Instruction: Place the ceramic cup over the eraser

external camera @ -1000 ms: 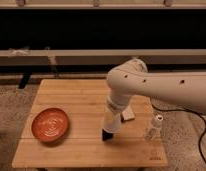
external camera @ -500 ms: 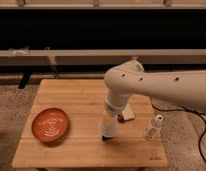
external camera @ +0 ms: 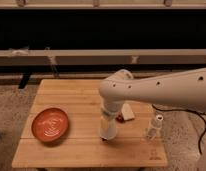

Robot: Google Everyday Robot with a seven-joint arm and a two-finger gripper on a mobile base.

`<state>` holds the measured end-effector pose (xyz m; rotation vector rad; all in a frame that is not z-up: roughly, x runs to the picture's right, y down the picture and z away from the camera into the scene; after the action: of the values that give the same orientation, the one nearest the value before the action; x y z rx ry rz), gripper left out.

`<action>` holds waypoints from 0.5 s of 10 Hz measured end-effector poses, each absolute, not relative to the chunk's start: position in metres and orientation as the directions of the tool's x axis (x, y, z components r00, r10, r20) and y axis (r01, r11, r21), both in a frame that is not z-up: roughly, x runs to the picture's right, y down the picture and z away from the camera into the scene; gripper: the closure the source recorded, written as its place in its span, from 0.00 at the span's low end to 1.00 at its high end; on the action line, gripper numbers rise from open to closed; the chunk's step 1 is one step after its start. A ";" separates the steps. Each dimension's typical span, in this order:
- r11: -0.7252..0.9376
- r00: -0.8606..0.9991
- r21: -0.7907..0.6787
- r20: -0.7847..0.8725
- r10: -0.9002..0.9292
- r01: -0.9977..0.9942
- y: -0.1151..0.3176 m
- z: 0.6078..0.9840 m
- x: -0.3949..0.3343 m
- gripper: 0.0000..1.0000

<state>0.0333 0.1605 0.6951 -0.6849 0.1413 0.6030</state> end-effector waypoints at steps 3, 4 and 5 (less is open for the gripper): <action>0.618 0.811 -0.529 -0.324 0.487 -0.582 0.168 0.708 0.035 0.25; 0.615 0.808 -0.527 -0.319 0.496 -0.586 0.169 0.710 0.035 0.21; 0.617 0.805 -0.522 -0.315 0.502 -0.589 0.170 0.713 0.037 0.20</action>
<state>0.0373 0.1697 0.7128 -0.6518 0.1432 0.6305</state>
